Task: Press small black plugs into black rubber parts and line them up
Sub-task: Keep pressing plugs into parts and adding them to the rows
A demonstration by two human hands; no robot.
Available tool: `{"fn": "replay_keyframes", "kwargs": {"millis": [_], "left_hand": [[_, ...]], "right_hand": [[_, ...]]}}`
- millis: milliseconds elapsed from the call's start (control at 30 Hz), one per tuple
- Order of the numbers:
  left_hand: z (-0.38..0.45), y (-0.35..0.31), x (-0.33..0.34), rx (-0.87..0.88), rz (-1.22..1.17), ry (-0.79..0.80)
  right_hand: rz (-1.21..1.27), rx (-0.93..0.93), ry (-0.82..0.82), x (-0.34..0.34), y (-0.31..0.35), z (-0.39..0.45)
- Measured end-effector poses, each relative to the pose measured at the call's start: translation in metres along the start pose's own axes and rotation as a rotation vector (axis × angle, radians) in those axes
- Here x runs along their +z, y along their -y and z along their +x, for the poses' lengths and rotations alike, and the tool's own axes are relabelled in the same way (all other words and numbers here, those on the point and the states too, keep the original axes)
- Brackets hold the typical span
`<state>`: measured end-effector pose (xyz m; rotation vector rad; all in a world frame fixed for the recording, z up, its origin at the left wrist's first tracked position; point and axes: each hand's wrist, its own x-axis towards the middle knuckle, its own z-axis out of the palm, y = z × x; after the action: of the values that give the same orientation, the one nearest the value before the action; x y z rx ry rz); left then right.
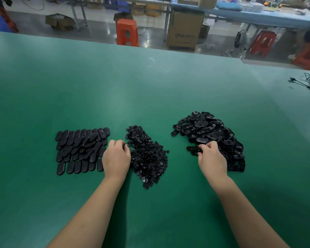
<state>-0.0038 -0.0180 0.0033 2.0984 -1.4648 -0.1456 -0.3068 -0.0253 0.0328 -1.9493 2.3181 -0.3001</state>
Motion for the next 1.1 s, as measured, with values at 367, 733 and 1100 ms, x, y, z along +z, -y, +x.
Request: {"fn": "replay_keyframes", "kwargs": {"millis": [367, 733, 1100], "left_hand": [[0.000, -0.002, -0.002, 0.054, 0.013, 0.020], [0.000, -0.003, -0.003, 0.114, -0.073, 0.050], [-0.002, -0.003, -0.003, 0.162, -0.106, 0.030]], "right_hand": [[-0.031, -0.055, 0.051, -0.008, 0.001, 0.000], [0.775, -0.080, 0.163, -0.008, 0.021, -0.016], [1.313, 0.133, 0.240, 0.011, 0.039, -0.021]]}}
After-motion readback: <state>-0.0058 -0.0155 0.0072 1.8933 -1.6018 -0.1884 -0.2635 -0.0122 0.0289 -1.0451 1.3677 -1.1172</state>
